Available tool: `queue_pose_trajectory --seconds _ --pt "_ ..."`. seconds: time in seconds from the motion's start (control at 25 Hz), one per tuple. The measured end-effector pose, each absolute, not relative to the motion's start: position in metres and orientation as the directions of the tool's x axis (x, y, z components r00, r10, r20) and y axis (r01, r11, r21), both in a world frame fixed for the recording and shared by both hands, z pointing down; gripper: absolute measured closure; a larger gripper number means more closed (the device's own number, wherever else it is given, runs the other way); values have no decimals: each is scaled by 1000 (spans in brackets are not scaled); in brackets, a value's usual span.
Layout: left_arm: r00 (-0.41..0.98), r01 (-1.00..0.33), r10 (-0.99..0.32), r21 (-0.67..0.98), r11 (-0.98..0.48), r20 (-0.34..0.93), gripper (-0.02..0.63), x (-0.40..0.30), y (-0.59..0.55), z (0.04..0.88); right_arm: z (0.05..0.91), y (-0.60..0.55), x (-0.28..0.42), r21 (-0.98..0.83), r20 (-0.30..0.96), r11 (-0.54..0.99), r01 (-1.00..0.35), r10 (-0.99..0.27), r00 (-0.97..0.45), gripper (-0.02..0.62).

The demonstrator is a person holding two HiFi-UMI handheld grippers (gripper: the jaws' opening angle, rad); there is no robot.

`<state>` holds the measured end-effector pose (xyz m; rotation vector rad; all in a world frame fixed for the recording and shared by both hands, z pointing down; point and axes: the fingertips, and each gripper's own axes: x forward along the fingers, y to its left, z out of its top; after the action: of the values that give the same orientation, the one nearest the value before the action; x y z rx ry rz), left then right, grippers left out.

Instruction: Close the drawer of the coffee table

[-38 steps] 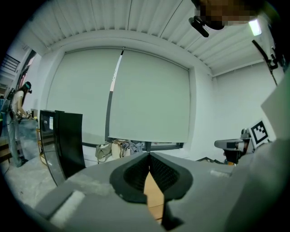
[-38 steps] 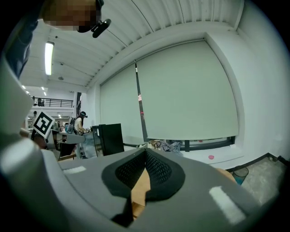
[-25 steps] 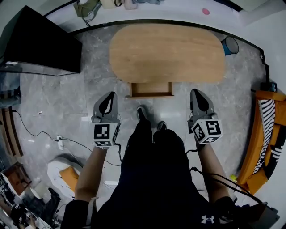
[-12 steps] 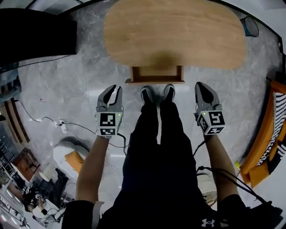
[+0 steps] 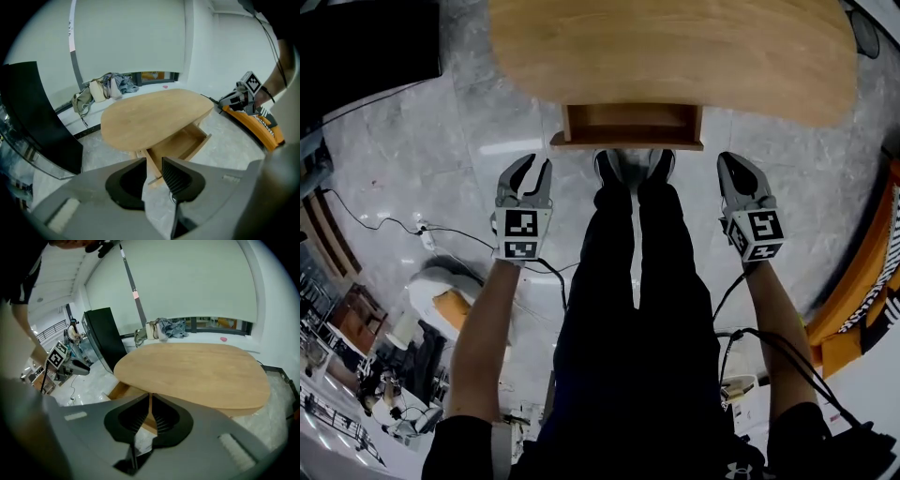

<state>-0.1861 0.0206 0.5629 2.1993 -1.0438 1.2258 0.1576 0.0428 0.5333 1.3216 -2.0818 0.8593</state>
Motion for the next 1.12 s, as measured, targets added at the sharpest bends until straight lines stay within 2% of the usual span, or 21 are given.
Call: queue_pose_trajectory --seconds 0.16,0.56,0.88,1.12 --pt "305 -752 -351 -2 -659 885 477 -191 31 609 581 52 160 -243 751 329 -913 -531 -391 537" --pt "256 -765 -279 18 -643 925 451 -207 43 681 647 68 161 -243 790 339 -909 -475 -388 511" --pt "237 -752 -256 10 -660 937 428 -210 50 718 691 85 174 -233 814 329 -915 -450 -368 423" --pt "196 -776 -257 -11 -631 946 428 -219 52 739 719 102 166 -214 844 381 -899 -392 -367 414"
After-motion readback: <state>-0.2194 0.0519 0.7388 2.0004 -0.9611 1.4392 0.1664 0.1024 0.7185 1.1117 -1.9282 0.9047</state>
